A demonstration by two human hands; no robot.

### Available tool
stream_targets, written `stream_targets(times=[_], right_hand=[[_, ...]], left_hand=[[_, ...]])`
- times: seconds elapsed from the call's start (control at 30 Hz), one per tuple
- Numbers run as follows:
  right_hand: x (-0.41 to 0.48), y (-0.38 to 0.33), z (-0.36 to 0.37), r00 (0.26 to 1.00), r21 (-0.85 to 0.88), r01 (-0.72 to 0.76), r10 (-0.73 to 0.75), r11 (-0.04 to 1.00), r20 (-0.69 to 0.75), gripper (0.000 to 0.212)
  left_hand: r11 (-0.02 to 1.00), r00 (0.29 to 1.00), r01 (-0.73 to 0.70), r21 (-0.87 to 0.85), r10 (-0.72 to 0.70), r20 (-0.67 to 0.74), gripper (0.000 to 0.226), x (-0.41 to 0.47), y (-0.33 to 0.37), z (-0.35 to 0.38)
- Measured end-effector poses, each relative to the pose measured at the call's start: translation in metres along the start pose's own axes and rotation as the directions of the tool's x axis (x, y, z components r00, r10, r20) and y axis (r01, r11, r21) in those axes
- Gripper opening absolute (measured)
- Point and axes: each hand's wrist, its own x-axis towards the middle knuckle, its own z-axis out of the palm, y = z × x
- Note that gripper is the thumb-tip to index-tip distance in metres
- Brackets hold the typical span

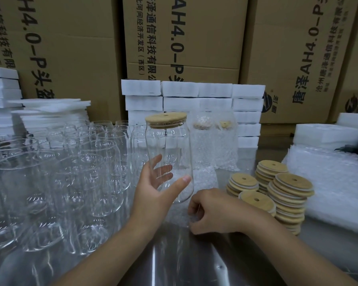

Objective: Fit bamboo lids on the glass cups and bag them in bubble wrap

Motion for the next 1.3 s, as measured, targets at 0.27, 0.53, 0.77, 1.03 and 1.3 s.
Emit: stream_targets(times=[0.27,0.53,0.77,1.03,1.3], right_hand=[[0.007,-0.001,0.005,0.981,0.046,-0.044,0.052,0.998,-0.184,0.014],[0.014,-0.004,0.004,0.915,0.503,-0.129,0.298,0.854,-0.272,0.017],[0.01,-0.015,-0.004,0.908,0.894,-0.015,0.381,0.448,-0.175,0.016],[0.009,-0.016,-0.006,0.902,0.864,0.024,0.361,0.503,-0.236,0.024],[0.009,-0.019,-0.003,0.881,0.831,0.226,0.258,0.508,-0.397,0.052]], left_hand=[[1.0,1.0,0.006,-0.028,-0.006,0.016,0.078,-0.001,0.002,0.0],[0.987,0.997,0.015,-0.159,-0.003,0.075,0.061,-0.003,0.007,0.004],[0.994,0.997,-0.038,-0.101,0.044,0.063,0.075,-0.006,0.005,0.003],[0.993,0.993,-0.109,0.042,0.107,0.04,0.076,-0.005,0.002,0.002],[0.984,0.987,-0.16,0.081,0.158,0.04,0.076,-0.002,-0.005,0.0]])
